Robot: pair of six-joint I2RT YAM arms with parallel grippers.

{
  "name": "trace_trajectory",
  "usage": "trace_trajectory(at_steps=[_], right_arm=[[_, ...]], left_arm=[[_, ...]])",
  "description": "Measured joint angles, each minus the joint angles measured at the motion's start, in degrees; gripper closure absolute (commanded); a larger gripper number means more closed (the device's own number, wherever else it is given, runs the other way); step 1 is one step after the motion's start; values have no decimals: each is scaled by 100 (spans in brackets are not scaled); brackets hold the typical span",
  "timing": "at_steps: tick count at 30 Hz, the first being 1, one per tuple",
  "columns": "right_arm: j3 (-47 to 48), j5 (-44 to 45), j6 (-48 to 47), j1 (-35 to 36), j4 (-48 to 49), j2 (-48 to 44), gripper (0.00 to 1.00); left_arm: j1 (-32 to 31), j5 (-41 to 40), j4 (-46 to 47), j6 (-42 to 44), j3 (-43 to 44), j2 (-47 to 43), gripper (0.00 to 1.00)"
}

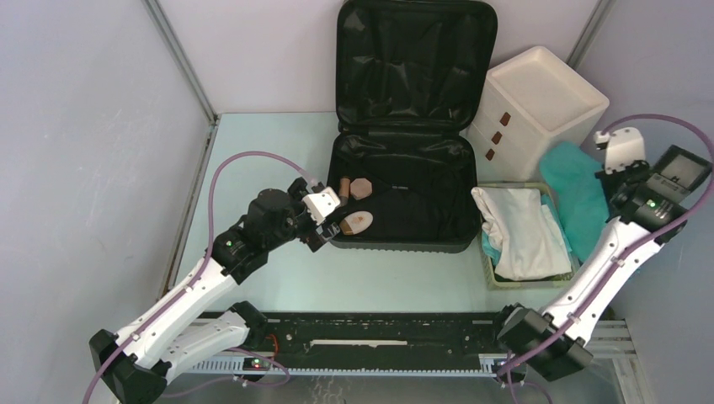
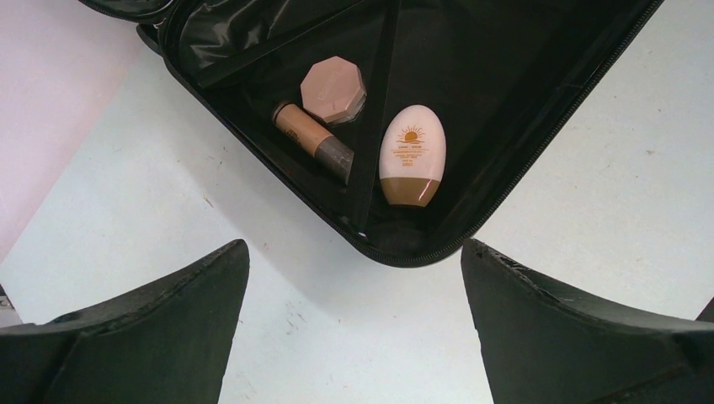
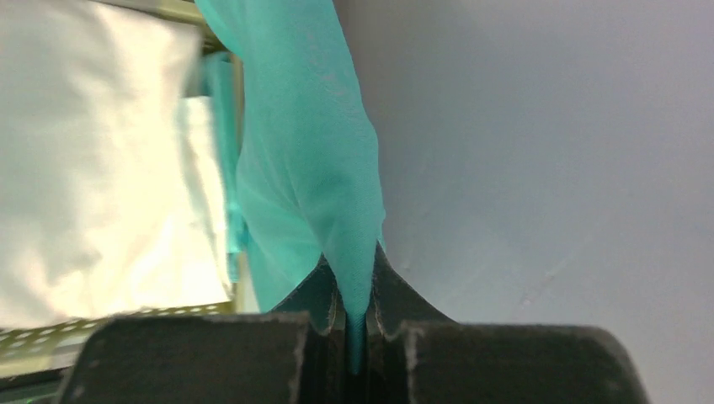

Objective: Open, take out, and arrange the luggage
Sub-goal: Place the clothes in the bin.

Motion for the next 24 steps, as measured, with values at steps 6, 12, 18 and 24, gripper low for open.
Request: trace_trajectory(at_steps=[6,12,18,24], right_arm=[[-31,57,269,1128,-557,-407,100],[-588,310,739,2118,-787,-505,100],[-1154,225,1467,2830,-761,-216,100],[-1497,-50,2245,3307,-400,315,100]], left_arm=[[0,0,0,0,0,0,0],[0,0,0,-2,0,0,0],[0,0,0,-2,0,0,0],[0,-2,0,-2,0,-4,0]])
